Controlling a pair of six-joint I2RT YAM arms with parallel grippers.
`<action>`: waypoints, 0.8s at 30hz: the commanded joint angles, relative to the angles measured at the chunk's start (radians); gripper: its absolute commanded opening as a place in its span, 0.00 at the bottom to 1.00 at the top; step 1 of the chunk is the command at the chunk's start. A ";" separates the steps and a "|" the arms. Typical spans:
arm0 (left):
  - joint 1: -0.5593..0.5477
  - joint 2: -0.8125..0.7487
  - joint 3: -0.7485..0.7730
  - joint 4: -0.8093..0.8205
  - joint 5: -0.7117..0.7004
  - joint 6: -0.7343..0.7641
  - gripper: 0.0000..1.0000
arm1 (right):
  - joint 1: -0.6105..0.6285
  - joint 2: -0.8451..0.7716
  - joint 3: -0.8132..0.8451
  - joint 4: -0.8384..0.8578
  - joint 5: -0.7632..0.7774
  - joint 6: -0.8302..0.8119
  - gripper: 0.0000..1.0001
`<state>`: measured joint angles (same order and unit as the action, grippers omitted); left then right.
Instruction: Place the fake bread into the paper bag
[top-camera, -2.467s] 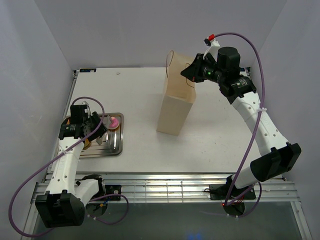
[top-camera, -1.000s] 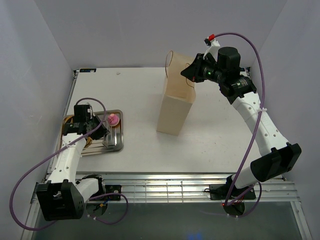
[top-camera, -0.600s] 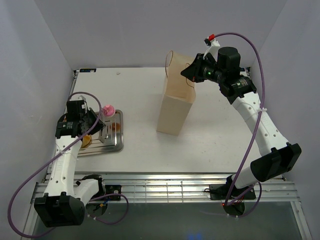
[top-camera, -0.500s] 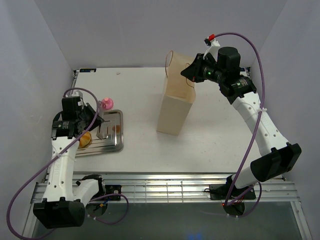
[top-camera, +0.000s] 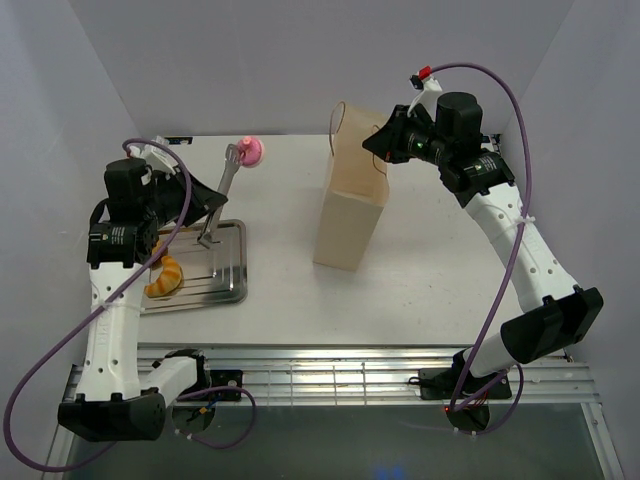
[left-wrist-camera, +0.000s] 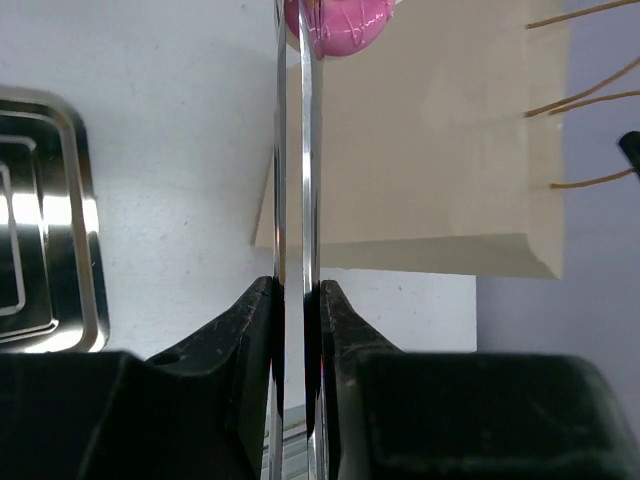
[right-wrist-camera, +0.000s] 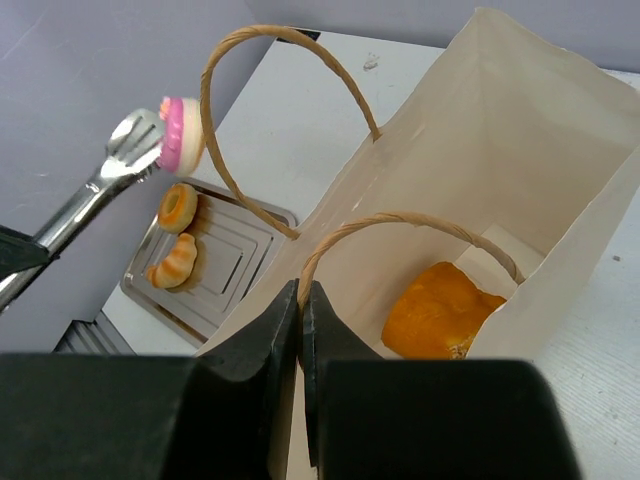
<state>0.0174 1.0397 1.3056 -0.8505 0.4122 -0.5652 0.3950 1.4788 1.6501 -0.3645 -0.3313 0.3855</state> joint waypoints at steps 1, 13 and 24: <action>-0.029 0.011 0.107 0.105 0.111 -0.024 0.20 | 0.004 0.001 0.048 0.001 0.017 -0.007 0.08; -0.163 -0.029 0.179 0.363 0.244 -0.173 0.29 | 0.004 0.018 0.086 -0.007 0.040 0.010 0.08; -0.217 -0.135 -0.028 0.493 0.324 -0.268 0.35 | 0.002 -0.035 0.086 -0.007 0.086 0.038 0.08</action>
<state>-0.1955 0.9157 1.3174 -0.4187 0.7071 -0.7990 0.3950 1.4944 1.6928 -0.3874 -0.2733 0.4133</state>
